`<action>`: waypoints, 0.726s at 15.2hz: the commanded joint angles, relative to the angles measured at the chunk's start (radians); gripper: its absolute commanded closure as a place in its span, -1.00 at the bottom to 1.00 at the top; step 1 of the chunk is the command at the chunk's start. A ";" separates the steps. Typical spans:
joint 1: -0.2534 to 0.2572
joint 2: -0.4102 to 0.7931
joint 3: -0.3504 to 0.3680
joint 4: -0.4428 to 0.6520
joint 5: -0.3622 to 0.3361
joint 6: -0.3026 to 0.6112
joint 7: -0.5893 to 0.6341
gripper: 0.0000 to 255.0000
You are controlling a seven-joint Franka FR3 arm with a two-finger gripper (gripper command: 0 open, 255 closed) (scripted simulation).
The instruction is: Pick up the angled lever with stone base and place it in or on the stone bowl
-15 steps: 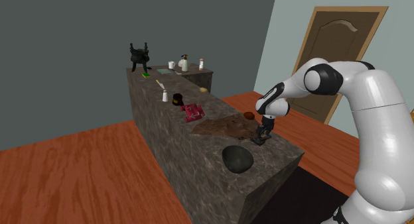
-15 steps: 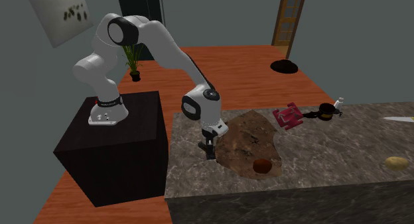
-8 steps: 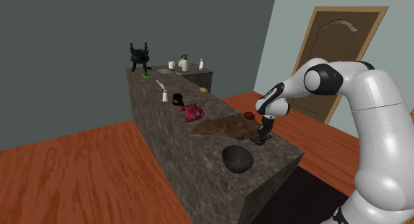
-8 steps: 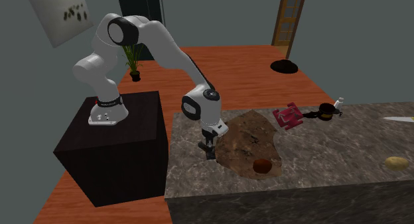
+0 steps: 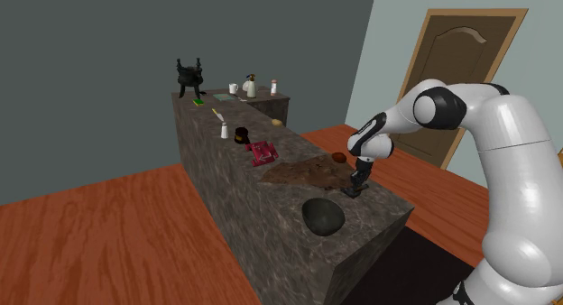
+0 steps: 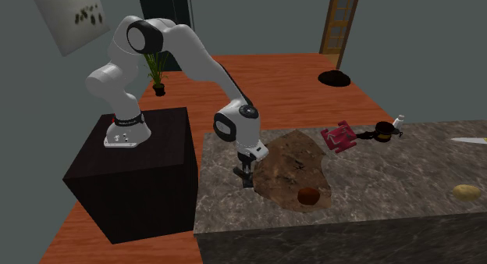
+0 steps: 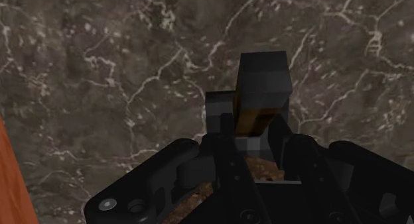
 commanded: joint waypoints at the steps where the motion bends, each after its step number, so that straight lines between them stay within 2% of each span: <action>1: 0.002 -0.011 -0.004 -0.004 -0.003 -0.007 0.003 1.00; 11: 0.022 -0.119 -0.032 -0.027 -0.035 -0.091 0.024 1.00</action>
